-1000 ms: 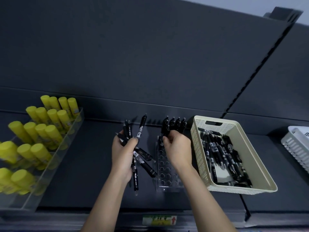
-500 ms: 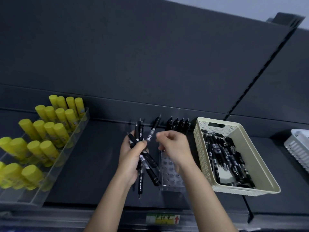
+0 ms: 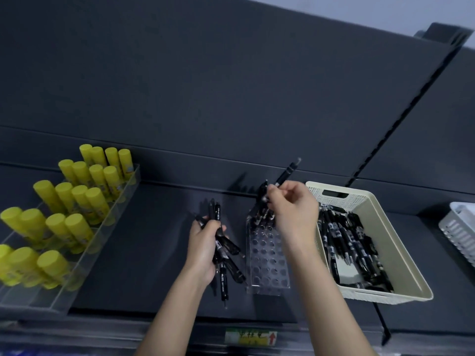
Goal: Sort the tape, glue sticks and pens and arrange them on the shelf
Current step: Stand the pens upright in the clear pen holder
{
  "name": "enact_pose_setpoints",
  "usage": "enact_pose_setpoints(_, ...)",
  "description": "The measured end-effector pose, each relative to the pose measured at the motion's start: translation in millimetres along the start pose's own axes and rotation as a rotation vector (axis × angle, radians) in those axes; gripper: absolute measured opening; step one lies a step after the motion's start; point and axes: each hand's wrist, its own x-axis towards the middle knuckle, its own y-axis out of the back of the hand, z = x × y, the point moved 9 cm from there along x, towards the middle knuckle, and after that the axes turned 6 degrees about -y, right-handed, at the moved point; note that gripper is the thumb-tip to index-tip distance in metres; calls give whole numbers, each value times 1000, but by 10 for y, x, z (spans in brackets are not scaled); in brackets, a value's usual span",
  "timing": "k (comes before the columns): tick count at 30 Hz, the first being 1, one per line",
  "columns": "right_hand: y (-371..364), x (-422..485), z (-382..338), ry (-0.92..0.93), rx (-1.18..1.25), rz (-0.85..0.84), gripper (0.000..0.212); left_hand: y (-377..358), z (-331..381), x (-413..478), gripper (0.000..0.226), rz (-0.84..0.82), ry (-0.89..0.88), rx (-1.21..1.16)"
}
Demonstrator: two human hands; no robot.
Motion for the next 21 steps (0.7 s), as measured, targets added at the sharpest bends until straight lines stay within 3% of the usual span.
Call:
enact_pose_setpoints(4,328,57,91,102,-255,130,17,60,-43,64,6,61,-1,32)
enact_pose_setpoints(7,390,82,313,45,-386,139,9,42,-33,98,6,82,-30,21)
enact_pose_setpoints(16,0,113,384,184,-742,-103,12,-19,46,79,8,66,-113,41)
enact_pose_setpoints(21,-100,66,499,224,-787,-181,22,-30,91,59,13,44,-135,90)
